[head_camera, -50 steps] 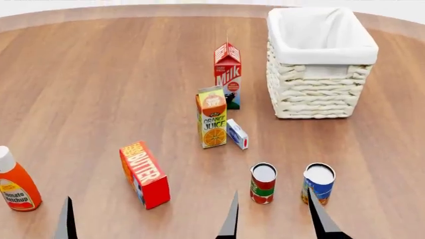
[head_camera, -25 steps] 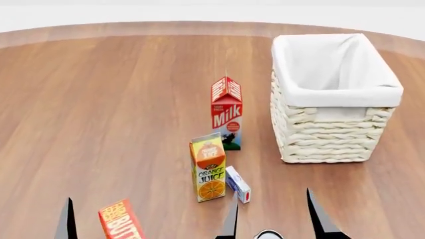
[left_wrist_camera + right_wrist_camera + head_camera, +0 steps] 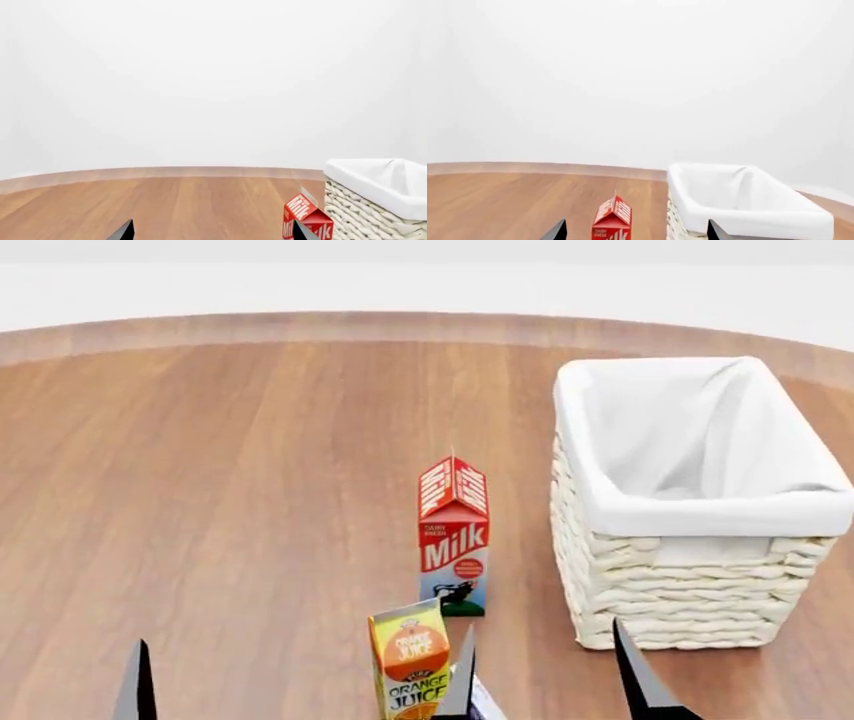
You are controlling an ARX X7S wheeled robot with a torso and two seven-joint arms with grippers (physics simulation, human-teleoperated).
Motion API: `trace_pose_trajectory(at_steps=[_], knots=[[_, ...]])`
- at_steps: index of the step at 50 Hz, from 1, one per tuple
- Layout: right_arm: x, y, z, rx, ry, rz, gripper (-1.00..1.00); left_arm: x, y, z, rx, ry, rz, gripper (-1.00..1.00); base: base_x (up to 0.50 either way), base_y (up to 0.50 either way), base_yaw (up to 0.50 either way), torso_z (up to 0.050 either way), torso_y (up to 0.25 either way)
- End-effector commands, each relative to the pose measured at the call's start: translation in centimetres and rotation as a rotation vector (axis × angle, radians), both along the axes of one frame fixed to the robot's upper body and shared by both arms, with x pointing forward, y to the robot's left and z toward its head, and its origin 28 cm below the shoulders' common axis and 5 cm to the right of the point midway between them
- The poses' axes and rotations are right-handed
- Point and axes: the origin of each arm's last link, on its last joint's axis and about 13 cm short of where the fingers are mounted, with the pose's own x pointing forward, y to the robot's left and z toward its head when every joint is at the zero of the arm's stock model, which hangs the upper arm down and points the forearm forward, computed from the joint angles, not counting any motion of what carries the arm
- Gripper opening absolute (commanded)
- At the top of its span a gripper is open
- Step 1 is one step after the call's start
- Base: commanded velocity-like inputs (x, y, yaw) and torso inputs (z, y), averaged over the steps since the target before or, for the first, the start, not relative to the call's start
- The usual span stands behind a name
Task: Pick up the tomato sauce, and put it in the basket.
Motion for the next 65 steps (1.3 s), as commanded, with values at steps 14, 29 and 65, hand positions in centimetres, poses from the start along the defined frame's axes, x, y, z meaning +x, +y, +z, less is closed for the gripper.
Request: trace_pose_trajectory(at_steps=[14, 29, 65], knots=[[-0.13, -0.18, 0.29, 0.043, -0.041, 0.01, 1.0, 0.04, 0.2, 0.18, -0.027, -0.024, -0.019, 1.0, 0.0, -0.44, 0.0, 0.0, 0.0], [-0.03, -0.22, 0.2, 0.051, -0.037, 0.012, 1.0, 0.05, 0.23, 0.4, -0.031, -0.022, -0.02, 1.0, 0.0, -0.5, 0.0, 0.0, 0.0], [0.03, -0.15, 0.13, 0.036, -0.025, 0.01, 1.0, 0.0, 0.21, 0.31, -0.034, -0.022, -0.023, 1.0, 0.16, -0.21, 0.0, 0.0, 0.0]])
